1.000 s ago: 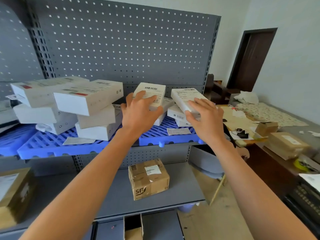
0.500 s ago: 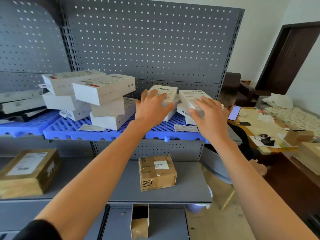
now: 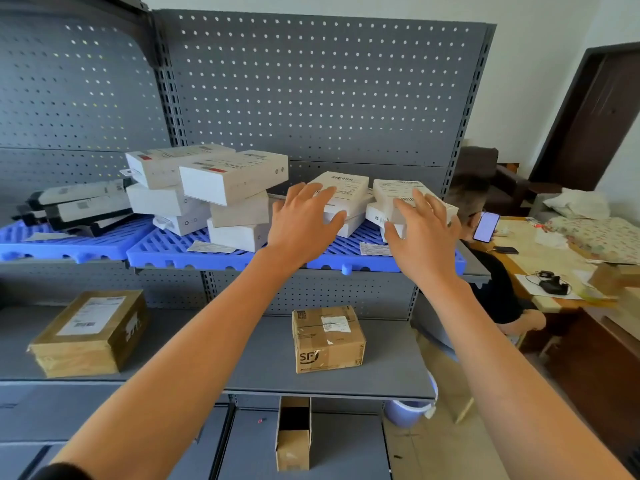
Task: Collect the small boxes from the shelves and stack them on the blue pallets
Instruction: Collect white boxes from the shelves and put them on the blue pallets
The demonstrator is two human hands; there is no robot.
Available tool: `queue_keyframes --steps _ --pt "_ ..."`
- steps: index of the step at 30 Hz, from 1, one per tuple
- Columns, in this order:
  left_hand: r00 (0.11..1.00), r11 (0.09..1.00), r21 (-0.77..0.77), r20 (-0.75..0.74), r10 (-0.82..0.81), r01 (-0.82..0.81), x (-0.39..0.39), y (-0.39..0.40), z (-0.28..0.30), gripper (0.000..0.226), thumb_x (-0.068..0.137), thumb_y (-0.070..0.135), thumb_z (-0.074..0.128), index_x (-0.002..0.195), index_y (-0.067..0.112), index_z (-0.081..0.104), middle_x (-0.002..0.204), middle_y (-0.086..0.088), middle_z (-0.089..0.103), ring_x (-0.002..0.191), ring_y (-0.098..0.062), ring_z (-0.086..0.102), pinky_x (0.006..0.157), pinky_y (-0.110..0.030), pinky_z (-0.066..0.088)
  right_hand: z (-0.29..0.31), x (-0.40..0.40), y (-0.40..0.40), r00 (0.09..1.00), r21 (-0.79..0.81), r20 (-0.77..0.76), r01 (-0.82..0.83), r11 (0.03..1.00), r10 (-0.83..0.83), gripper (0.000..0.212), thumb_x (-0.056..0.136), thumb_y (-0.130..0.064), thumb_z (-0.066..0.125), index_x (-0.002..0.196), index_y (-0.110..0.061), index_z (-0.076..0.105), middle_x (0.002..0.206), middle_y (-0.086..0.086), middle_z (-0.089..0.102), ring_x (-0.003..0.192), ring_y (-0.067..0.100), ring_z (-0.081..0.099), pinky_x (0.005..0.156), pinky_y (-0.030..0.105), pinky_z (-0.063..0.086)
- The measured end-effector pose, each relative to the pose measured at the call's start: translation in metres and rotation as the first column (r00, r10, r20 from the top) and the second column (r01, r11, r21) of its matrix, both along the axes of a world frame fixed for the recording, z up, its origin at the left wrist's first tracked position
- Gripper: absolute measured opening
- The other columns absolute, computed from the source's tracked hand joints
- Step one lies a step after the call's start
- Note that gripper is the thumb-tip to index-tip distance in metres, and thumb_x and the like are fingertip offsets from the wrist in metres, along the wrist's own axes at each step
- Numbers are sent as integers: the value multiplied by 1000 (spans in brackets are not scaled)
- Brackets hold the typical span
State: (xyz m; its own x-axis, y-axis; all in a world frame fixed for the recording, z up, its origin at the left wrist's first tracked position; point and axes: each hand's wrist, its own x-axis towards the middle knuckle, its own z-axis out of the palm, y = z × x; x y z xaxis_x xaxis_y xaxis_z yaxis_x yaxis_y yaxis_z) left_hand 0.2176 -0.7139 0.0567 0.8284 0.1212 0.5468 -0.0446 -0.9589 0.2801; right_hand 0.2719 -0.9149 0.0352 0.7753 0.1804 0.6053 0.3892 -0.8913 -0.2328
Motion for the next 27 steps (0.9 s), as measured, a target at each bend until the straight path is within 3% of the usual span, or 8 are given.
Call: queue_keyframes --steps 5,10,16,22,24,25,27 --pt "998 998 7 6 -58 58 -39 18 -2 53 98 48 54 145 23 51 146 0 53 138 -26 41 107 -52 39 -3 -31 15 999 20 -35 -15 1000 16 46 99 -36 53 143 -23 51 158 4 35 148 25 23 115 62 20" --pt "996 997 -5 -52 -71 71 -94 49 -14 52 100 48 51 146 24 50 142 -1 57 133 -28 46 105 -51 42 -13 -74 47 997 29 -50 -64 998 65 44 99 -32 54 141 -17 53 151 7 45 143 28 32 108 58 33" --pt "990 1000 -27 -138 2 -6 -170 117 -30 51 100 51 48 146 29 49 144 2 55 135 -24 47 107 -50 41 -25 -137 118 962 72 -173 -200 977 209 46 100 -32 55 143 -16 53 149 9 50 140 31 39 106 56 40" --pt "974 995 -5 -206 99 -102 -245 199 -36 52 100 53 47 147 32 46 149 3 51 138 -24 45 110 -53 39 -26 -199 202 905 73 -226 -354 932 361 42 101 -35 53 140 -18 57 133 4 64 123 26 57 95 42 49" --pt "967 990 -17 -213 136 -143 -271 224 -36 52 99 53 48 147 32 46 149 3 51 138 -24 45 111 -54 38 -26 -218 231 884 54 -257 -390 919 391 42 101 -37 52 139 -19 57 121 4 70 109 26 64 93 43 52" --pt "963 986 -21 -216 159 -167 -283 235 -35 53 99 53 48 147 32 46 149 3 51 138 -25 45 111 -54 38 -26 -227 245 871 45 -275 -411 910 407 43 102 -37 52 140 -19 57 106 3 73 98 27 66 91 45 53" --pt "952 976 -22 -227 206 -217 -306 257 -35 54 99 54 48 148 31 46 151 4 50 138 -24 45 112 -52 38 -26 -242 272 846 29 -297 -456 890 443 42 102 -37 51 139 -20 57 71 -12 56 79 25 60 88 46 54"
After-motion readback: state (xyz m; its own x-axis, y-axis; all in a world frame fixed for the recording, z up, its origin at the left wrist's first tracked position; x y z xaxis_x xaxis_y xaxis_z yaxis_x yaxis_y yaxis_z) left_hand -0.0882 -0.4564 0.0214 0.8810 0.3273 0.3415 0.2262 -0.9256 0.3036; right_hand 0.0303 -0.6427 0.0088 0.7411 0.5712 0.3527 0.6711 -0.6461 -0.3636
